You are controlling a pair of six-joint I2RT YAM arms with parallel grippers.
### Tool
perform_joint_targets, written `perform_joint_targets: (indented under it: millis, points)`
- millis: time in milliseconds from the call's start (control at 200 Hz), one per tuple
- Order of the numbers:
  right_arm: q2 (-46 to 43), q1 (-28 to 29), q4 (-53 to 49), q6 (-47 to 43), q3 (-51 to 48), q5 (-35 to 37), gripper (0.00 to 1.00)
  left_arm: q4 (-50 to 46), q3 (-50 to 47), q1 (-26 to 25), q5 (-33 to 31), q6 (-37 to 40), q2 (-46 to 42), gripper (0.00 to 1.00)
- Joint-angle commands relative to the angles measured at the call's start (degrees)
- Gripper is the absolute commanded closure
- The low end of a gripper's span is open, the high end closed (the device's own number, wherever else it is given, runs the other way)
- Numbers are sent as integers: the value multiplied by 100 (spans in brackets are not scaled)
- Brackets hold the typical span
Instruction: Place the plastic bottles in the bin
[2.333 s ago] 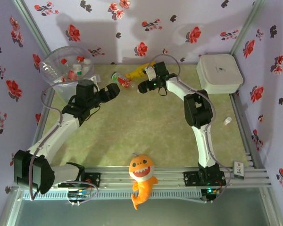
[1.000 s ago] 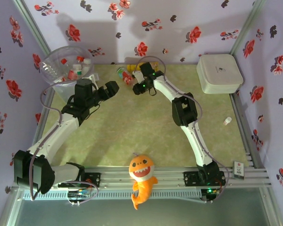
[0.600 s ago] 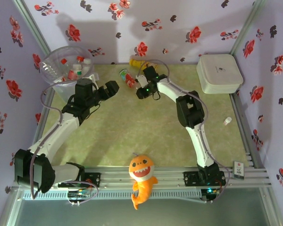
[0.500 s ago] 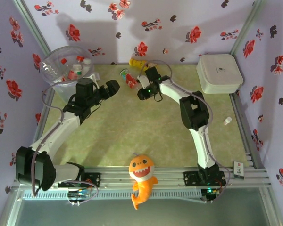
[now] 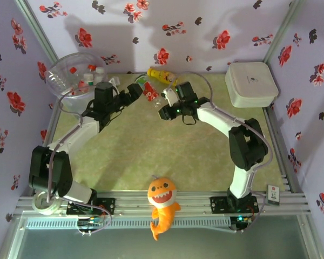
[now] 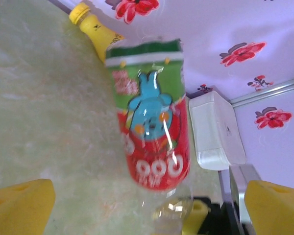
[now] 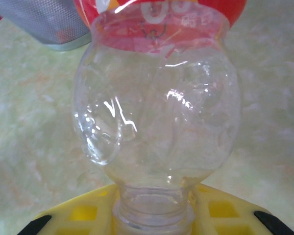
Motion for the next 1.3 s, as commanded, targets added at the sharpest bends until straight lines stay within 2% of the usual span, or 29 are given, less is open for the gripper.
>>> perform_joint_targets:
  millis: [0,90,230,285,390,650,745,870,985,1125,1295]
  points:
    - [-391,131,145,117,-213,-257,69,304,334,-33,267,-81,276,0]
    - [-608,224,182,112,-385,-298,69,168,495,-93,284,-24,467,0]
    - [-903,330,208,195,-636,-285,69,530,431,-89,276,-240,581,0]
    - [-1010,365,195,195,-719,-274,69,588,448,-90,276,-272,608,3]
    - [-1129,376,161,201,-840,-248,69,625,483,-90,280,-290,632,13]
    - [-1146,385,260,238,-929,-219,66,594,475,-101,283,-297,542,45]
    - [-1123,385,291,265,-909,-172,54,551,505,-96,283,-283,518,49]
    - [-1073,376,235,307,-853,-29,21,471,580,-95,280,-232,524,49]
    - [-1241,359,213,427,-903,159,3,453,666,-89,283,-137,590,51]
    - [-1765,219,509,711,-1261,633,1,123,1103,-28,314,118,770,62]
    - [-2698,-364,1581,1627,-2120,773,1,-297,1843,163,375,428,874,71]
